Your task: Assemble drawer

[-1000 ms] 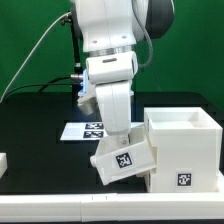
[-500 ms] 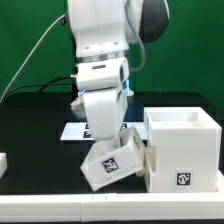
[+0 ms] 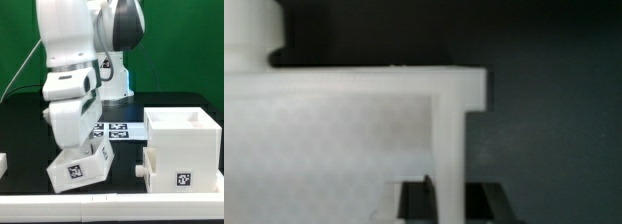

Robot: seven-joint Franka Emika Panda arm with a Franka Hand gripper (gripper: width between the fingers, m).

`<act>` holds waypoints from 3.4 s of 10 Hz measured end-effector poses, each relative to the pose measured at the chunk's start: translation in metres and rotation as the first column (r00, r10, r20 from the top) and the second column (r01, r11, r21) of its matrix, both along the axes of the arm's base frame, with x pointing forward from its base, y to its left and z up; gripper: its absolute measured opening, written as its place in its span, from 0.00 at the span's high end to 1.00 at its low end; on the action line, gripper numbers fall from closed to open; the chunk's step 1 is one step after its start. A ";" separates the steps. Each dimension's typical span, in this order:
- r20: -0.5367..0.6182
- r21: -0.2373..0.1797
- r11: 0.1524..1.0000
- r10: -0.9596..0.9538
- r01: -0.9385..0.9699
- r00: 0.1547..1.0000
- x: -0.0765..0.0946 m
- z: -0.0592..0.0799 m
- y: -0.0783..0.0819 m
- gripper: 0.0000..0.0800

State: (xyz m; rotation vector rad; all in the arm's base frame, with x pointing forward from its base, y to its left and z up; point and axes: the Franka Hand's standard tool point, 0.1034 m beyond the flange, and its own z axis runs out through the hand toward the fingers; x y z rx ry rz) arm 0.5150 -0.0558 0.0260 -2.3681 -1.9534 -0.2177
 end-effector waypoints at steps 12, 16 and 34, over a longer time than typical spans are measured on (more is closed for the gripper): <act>-0.028 0.003 0.996 0.092 -0.092 0.995 -0.006 -0.004 -0.023 0.19; -0.042 0.014 0.997 0.076 -0.076 0.996 -0.012 -0.013 -0.027 0.32; 0.013 -0.037 0.995 0.097 -0.096 0.995 0.008 0.047 0.011 0.95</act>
Offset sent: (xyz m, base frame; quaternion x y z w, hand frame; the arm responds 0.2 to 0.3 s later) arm 0.0000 0.0000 0.0000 0.0000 0.0000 0.0000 1.0000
